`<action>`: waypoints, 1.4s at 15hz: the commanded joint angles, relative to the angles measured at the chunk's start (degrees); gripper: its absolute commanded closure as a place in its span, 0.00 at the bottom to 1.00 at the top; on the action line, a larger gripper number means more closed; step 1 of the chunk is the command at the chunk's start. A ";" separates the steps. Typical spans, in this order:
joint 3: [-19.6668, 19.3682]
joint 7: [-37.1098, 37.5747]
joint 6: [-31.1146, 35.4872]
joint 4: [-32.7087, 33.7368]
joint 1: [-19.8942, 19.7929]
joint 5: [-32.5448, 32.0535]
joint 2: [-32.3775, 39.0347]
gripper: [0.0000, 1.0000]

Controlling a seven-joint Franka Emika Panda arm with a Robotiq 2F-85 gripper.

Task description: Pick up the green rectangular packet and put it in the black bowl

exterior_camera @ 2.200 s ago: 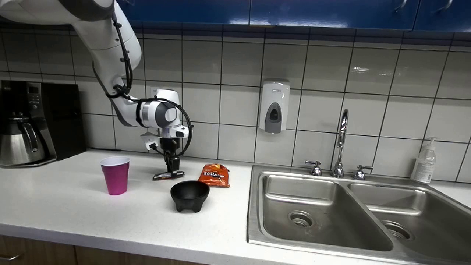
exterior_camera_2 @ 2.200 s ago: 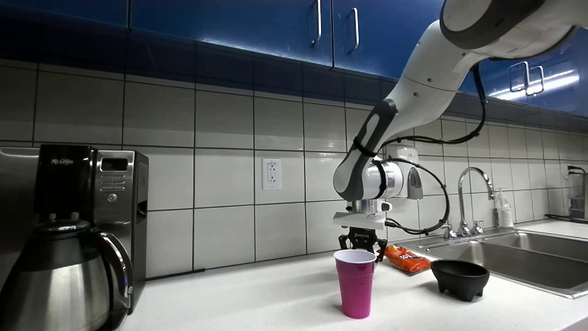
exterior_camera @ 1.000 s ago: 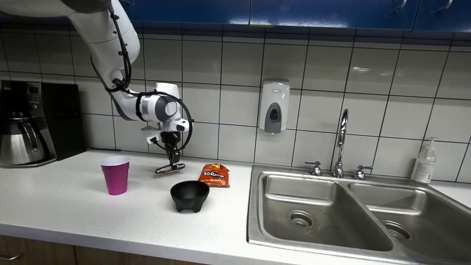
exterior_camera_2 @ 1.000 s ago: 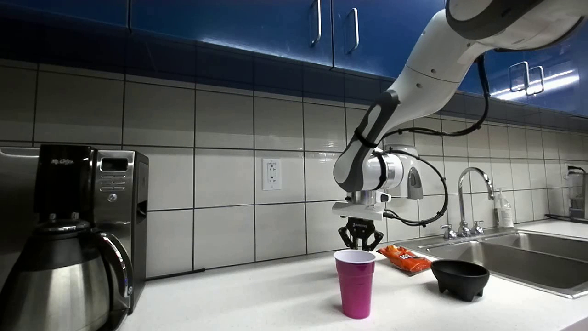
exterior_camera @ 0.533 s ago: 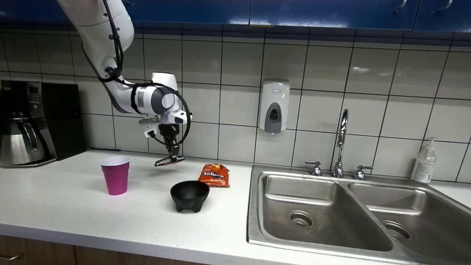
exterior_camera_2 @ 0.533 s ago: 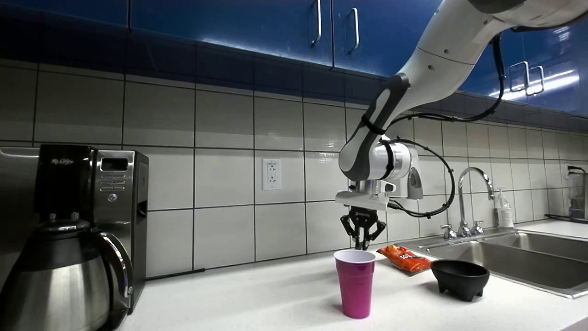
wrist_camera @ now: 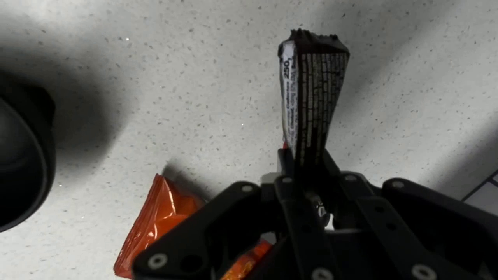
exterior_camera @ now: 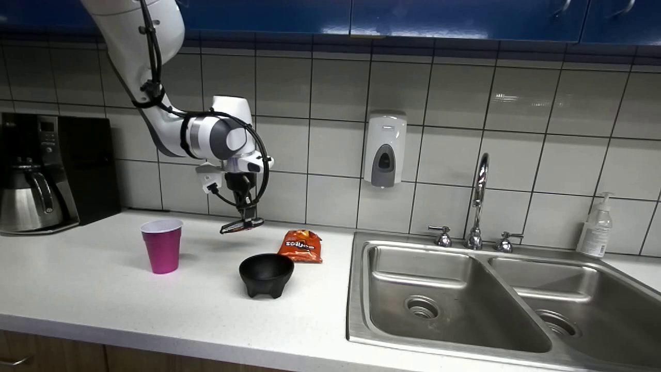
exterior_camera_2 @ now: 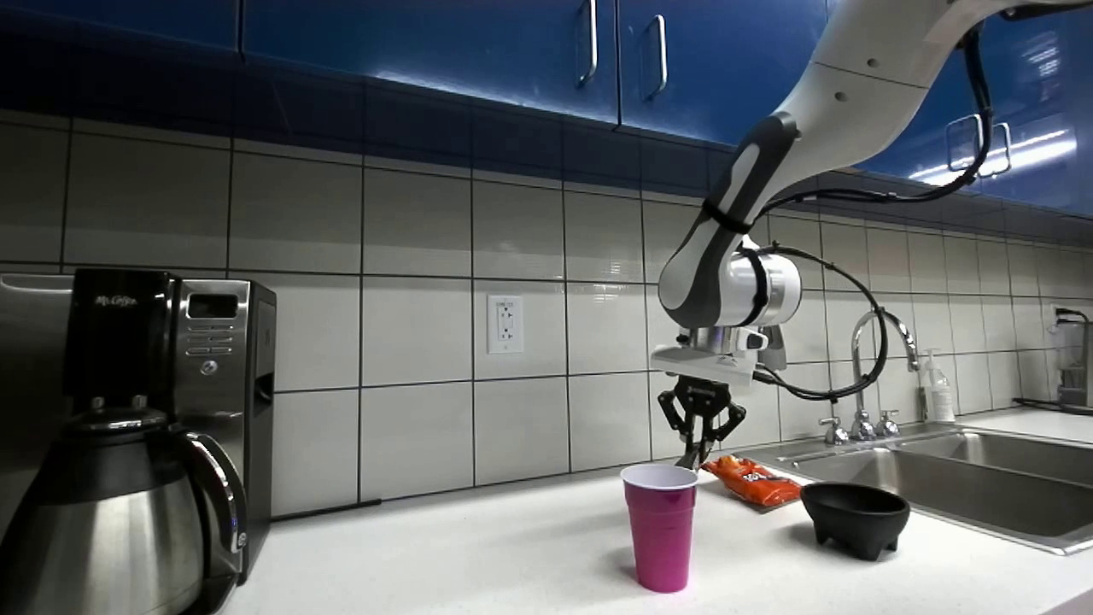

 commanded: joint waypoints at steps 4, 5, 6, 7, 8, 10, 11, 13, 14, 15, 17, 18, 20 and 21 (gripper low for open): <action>-0.01 -2.48 3.99 -9.22 -3.06 0.25 -8.29 0.96; -0.09 -2.53 4.33 -10.26 -3.37 0.17 -9.18 0.96; -0.13 -2.59 4.60 -11.11 -3.68 0.11 -9.93 0.96; -0.13 -2.66 4.94 -12.12 -3.97 0.05 -10.80 0.96; -0.16 -2.79 5.17 -13.08 -4.26 -0.06 -11.62 0.96; -0.22 -2.94 5.87 -14.99 -4.82 -0.18 -13.27 0.96; -0.28 -2.95 6.30 -16.12 -5.12 -0.31 -14.25 0.96; -0.30 -2.94 6.78 -17.96 -5.77 -0.54 -15.97 0.96; -0.31 -2.92 7.07 -18.90 -6.15 -0.74 -16.87 0.96; -0.28 -3.04 7.32 -19.85 -6.55 -0.78 -17.78 0.96; -0.18 -3.24 7.96 -21.90 -7.37 -0.77 -19.61 0.96; -0.09 -3.37 8.12 -22.72 -7.80 -0.69 -20.38 0.96; 0.08 -3.57 8.26 -24.51 -8.67 -0.48 -21.95 0.96; 0.11 -3.60 8.32 -25.41 -9.14 -0.42 -22.67 0.96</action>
